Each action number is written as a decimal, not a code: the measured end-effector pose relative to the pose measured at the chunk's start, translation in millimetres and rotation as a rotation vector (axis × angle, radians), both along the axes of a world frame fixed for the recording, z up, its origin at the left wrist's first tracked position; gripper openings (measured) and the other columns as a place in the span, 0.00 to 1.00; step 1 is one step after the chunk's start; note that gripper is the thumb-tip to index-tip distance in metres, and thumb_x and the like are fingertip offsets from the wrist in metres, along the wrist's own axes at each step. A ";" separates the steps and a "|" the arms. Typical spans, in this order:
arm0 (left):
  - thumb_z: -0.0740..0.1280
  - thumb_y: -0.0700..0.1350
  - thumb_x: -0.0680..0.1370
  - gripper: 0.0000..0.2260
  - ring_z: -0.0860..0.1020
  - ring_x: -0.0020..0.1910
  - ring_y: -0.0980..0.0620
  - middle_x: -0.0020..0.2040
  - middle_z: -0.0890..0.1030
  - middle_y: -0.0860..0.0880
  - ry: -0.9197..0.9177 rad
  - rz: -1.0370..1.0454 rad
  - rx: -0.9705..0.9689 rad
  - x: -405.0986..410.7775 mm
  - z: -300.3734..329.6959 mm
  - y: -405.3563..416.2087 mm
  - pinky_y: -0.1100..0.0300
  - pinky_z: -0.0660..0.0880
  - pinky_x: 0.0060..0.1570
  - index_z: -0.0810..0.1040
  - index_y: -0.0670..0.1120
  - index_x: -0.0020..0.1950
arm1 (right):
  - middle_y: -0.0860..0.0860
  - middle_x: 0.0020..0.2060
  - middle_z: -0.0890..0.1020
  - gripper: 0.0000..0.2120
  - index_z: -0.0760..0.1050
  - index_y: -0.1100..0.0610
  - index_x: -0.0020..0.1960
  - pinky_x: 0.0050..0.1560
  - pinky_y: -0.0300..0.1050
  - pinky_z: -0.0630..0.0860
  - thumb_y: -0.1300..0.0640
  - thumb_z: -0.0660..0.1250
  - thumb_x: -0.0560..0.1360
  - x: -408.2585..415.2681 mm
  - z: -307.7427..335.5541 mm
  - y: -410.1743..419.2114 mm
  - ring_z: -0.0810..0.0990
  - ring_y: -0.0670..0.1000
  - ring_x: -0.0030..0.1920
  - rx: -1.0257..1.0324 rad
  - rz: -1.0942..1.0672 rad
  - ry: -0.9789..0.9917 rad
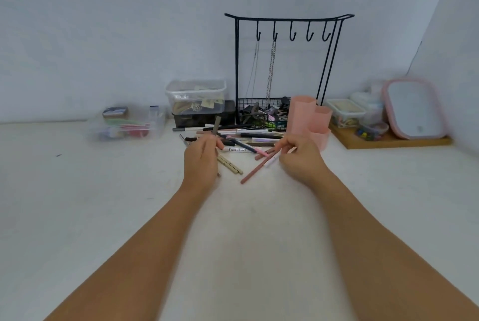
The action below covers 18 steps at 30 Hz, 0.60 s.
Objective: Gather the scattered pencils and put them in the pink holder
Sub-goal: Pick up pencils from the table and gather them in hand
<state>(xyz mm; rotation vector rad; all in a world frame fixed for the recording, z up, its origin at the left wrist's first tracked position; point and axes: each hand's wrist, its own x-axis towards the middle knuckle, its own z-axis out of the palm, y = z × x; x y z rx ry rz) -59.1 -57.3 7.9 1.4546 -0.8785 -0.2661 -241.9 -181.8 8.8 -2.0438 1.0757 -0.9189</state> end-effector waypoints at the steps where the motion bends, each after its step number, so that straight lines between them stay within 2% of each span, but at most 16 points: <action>1: 0.59 0.43 0.84 0.13 0.66 0.30 0.54 0.31 0.69 0.52 -0.008 -0.004 -0.006 0.9 -1.2 3.3 0.57 0.64 0.32 0.78 0.44 0.42 | 0.54 0.41 0.82 0.16 0.83 0.57 0.44 0.32 0.31 0.69 0.72 0.63 0.67 1.5 1.3 1.2 0.75 0.45 0.36 -0.007 0.017 0.013; 3: 0.61 0.47 0.84 0.11 0.66 0.32 0.50 0.32 0.70 0.49 -0.047 -0.030 0.007 1.0 -2.6 9.6 0.55 0.65 0.33 0.78 0.46 0.47 | 0.52 0.39 0.83 0.16 0.83 0.57 0.45 0.34 0.33 0.71 0.72 0.62 0.66 2.6 3.9 7.5 0.78 0.42 0.37 -0.004 0.059 0.041; 5: 0.61 0.48 0.85 0.09 0.66 0.32 0.50 0.33 0.69 0.48 -0.087 -0.062 0.028 0.8 -2.4 13.1 0.56 0.65 0.32 0.78 0.46 0.49 | 0.50 0.36 0.84 0.15 0.82 0.57 0.43 0.40 0.41 0.79 0.72 0.63 0.65 2.6 4.7 11.5 0.82 0.43 0.42 0.009 0.099 0.060; 8: 0.60 0.48 0.85 0.12 0.65 0.29 0.54 0.32 0.69 0.48 -0.104 -0.083 0.076 -0.4 -1.3 11.9 0.59 0.64 0.30 0.80 0.46 0.49 | 0.48 0.33 0.82 0.12 0.81 0.59 0.42 0.47 0.53 0.81 0.71 0.64 0.65 1.5 6.3 12.7 0.84 0.53 0.46 -0.022 0.095 0.110; 10: 0.57 0.45 0.85 0.14 0.64 0.29 0.53 0.33 0.68 0.46 -0.081 -0.102 0.101 0.0 -1.8 8.4 0.60 0.62 0.29 0.81 0.45 0.47 | 0.42 0.29 0.80 0.11 0.82 0.61 0.42 0.43 0.50 0.80 0.72 0.65 0.66 1.4 9.3 12.5 0.81 0.54 0.42 -0.050 0.094 0.142; 12: 0.55 0.41 0.85 0.15 0.64 0.30 0.53 0.36 0.71 0.43 -0.003 -0.125 0.106 0.1 -2.1 6.1 0.61 0.61 0.28 0.81 0.43 0.47 | 0.37 0.28 0.77 0.11 0.82 0.60 0.45 0.36 0.40 0.74 0.72 0.67 0.69 0.2 12.0 10.6 0.76 0.47 0.38 -0.076 0.114 0.232; 14: 0.54 0.38 0.84 0.15 0.64 0.30 0.54 0.38 0.72 0.42 0.078 -0.140 0.098 1.1 -1.1 5.4 0.61 0.60 0.28 0.81 0.41 0.50 | 0.35 0.32 0.75 0.10 0.82 0.58 0.46 0.35 0.34 0.68 0.71 0.68 0.72 -1.2 15.1 6.5 0.74 0.43 0.38 -0.107 0.161 0.322; 18: 0.57 0.38 0.85 0.11 0.64 0.26 0.55 0.32 0.70 0.45 0.147 -0.194 0.090 1.7 2.9 8.8 0.64 0.61 0.24 0.78 0.47 0.59 | 0.36 0.42 0.83 0.10 0.82 0.56 0.42 0.36 0.30 0.65 0.69 0.70 0.75 -2.2 14.4 0.2 0.72 0.38 0.35 -0.103 0.234 0.379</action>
